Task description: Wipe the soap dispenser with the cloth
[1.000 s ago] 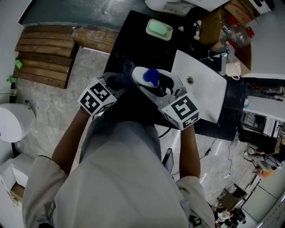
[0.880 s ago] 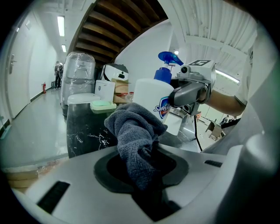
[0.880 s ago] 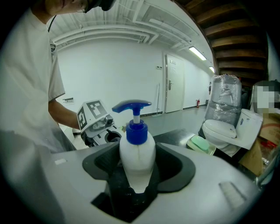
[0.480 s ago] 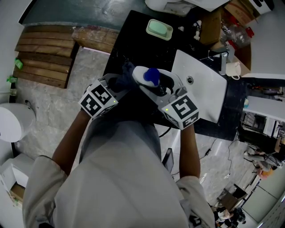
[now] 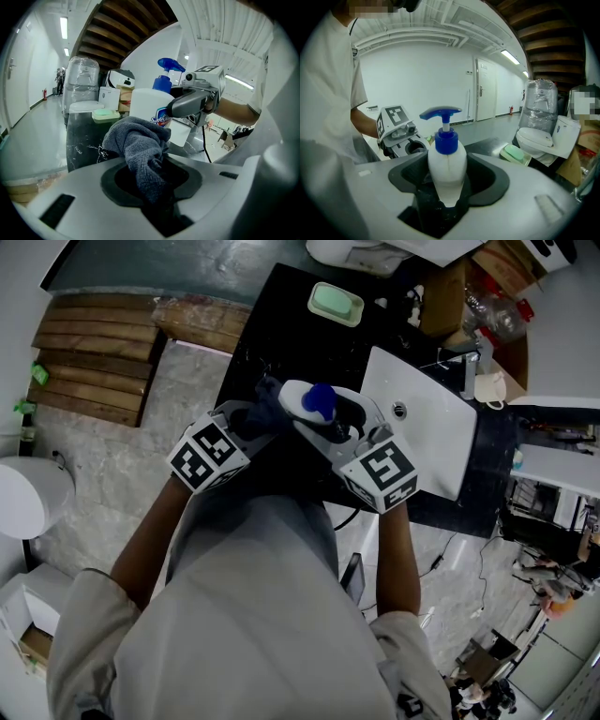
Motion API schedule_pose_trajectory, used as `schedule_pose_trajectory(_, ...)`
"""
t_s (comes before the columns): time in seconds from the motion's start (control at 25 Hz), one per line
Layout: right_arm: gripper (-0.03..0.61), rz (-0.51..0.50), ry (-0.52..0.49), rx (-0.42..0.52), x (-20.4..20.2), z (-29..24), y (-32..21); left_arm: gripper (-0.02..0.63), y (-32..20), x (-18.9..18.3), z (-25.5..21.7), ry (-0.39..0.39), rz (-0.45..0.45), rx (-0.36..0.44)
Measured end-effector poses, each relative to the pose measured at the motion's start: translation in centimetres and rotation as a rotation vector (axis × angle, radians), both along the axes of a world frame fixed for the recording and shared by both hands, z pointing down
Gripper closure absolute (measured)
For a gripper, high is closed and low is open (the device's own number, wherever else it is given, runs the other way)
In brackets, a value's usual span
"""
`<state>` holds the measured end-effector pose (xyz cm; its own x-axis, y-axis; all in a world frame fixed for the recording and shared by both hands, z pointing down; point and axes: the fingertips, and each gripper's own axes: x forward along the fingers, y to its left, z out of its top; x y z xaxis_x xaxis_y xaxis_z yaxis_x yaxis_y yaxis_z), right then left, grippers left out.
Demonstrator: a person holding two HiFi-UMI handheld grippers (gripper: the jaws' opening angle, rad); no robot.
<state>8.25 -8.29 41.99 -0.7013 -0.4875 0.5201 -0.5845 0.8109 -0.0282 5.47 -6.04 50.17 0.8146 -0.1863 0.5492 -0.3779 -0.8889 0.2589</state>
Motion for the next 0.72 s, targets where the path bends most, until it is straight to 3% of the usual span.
schedule_pose_trajectory(0.4,0.33,0.002,-0.006,-0.001,0.0,0.0,0.0,0.505,0.6,0.4,-0.4,0.046,-0.002,-0.049)
schedule_pose_trajectory(0.72,0.33,0.0,-0.008,-0.003,0.0,0.1,0.0,0.505,1.7,1.0,-1.4,0.06,0.027,-0.039)
